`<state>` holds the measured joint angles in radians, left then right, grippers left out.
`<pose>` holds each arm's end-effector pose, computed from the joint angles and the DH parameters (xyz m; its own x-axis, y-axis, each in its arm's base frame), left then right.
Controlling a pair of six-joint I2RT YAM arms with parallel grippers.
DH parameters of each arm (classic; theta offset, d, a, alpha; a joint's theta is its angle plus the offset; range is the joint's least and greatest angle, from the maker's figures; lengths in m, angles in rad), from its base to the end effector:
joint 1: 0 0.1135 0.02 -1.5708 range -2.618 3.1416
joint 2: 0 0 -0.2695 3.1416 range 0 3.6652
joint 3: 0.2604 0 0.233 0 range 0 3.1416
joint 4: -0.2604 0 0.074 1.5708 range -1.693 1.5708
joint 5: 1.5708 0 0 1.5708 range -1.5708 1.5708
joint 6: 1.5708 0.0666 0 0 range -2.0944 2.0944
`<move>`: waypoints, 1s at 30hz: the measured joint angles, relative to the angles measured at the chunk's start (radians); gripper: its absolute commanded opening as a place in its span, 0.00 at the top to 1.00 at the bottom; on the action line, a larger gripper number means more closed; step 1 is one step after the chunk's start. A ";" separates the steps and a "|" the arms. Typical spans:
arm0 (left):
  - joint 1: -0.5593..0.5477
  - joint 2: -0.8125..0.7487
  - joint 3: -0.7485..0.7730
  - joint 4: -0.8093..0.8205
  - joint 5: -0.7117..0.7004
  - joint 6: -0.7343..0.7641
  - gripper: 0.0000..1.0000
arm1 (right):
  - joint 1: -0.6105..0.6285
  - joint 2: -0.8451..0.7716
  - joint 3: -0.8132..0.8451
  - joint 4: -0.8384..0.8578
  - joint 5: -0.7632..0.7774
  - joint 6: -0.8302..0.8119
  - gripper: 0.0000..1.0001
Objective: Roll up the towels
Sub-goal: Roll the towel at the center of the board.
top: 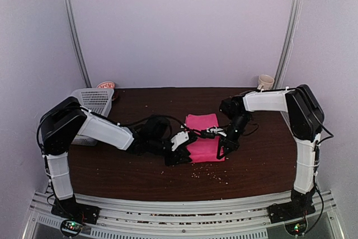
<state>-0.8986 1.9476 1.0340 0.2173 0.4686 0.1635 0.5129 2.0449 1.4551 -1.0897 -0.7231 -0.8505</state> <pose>0.2296 -0.3368 0.1369 -0.2453 0.5415 -0.8041 0.9667 0.1990 -0.1609 0.2834 0.2102 0.1547 -0.3418 -0.8393 -0.4228 -0.8525 0.0875 0.5154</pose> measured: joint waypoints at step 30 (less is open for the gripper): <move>-0.010 0.006 0.031 0.040 -0.082 -0.005 0.71 | -0.048 0.061 0.035 0.040 -0.003 0.123 1.00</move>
<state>-0.9081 1.9533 1.0649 0.2573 0.3870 0.1585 0.4644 2.1063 1.4899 -1.0500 -0.7265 -0.7277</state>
